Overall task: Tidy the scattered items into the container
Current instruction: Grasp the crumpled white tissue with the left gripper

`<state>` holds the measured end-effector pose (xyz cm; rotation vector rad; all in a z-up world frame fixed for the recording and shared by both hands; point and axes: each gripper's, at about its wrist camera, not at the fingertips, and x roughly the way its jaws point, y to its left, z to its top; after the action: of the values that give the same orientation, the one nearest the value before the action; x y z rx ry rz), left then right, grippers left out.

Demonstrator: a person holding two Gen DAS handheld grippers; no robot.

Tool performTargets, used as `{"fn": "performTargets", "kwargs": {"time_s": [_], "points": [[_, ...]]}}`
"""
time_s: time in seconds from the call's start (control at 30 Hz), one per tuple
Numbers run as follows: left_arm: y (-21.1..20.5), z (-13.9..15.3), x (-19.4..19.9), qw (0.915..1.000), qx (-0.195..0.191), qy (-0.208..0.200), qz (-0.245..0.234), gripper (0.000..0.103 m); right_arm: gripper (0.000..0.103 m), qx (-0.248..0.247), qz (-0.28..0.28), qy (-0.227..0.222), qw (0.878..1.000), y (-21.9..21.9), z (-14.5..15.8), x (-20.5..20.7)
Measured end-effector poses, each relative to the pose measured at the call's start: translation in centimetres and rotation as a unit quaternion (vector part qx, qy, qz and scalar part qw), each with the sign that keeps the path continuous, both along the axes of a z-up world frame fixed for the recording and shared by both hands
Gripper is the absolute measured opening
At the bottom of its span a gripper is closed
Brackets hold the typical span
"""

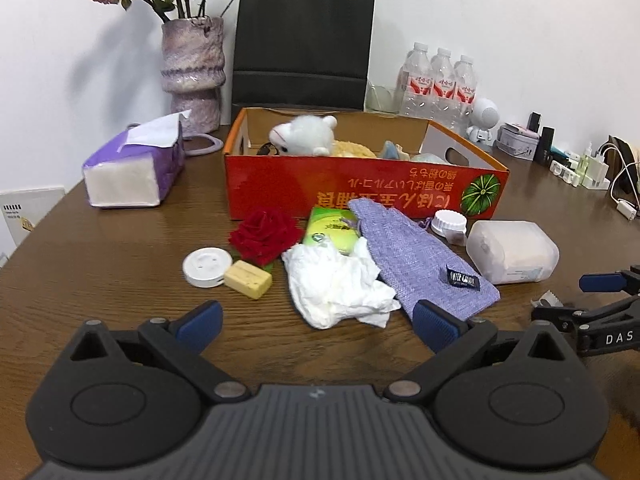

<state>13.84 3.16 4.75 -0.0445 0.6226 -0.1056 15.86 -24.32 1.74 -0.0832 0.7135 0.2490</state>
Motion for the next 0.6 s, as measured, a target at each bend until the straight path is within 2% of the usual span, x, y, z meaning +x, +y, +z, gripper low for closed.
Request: {"fn": "performTargets", "kwargs": {"time_s": [0.1,0.2,0.3,0.33,0.37,0.4,0.47,0.5,0.6], "points": [[-0.6,-0.3,1.0,1.0000,-0.001,0.004,0.002,0.103,0.100,0.002,-0.003,0.003,1.000,0.0,-0.1,0.3],[-1.4,-0.7,2.1,0.9999,0.013,0.001,0.004,0.103,0.090,0.002,-0.008,0.005,1.000,0.0,-0.4,0.5],[-2.1,-1.2,3.2,0.9996,0.029,0.004,0.003,0.103,0.085,0.003,-0.009,0.006,1.000,0.0,-0.5,0.6],[-2.2,-1.5,3.5,0.9995,0.031,0.007,0.001,0.103,0.080,0.004,-0.007,0.004,1.000,0.0,-0.5,0.5],[-2.2,-1.7,3.7,0.9995,0.029,0.009,-0.002,0.097,0.071,0.005,-0.004,0.002,1.000,0.1,-0.4,0.4],[-2.2,-1.9,3.8,0.9996,0.023,0.011,-0.006,0.078,0.058,0.006,-0.001,-0.001,1.000,0.1,-0.3,0.3],[-1.9,-2.2,4.0,0.9997,0.004,0.019,-0.014,0.058,0.039,0.009,0.005,-0.006,1.000,0.2,-0.2,0.1],[-1.7,-2.3,3.9,0.9998,-0.001,0.017,-0.015,0.048,0.038,0.010,0.007,-0.006,1.000,0.2,-0.1,0.0],[-1.2,-2.2,3.7,0.9997,-0.014,0.012,-0.016,0.038,0.033,0.007,0.010,-0.013,1.000,0.3,-0.1,-0.2]]}}
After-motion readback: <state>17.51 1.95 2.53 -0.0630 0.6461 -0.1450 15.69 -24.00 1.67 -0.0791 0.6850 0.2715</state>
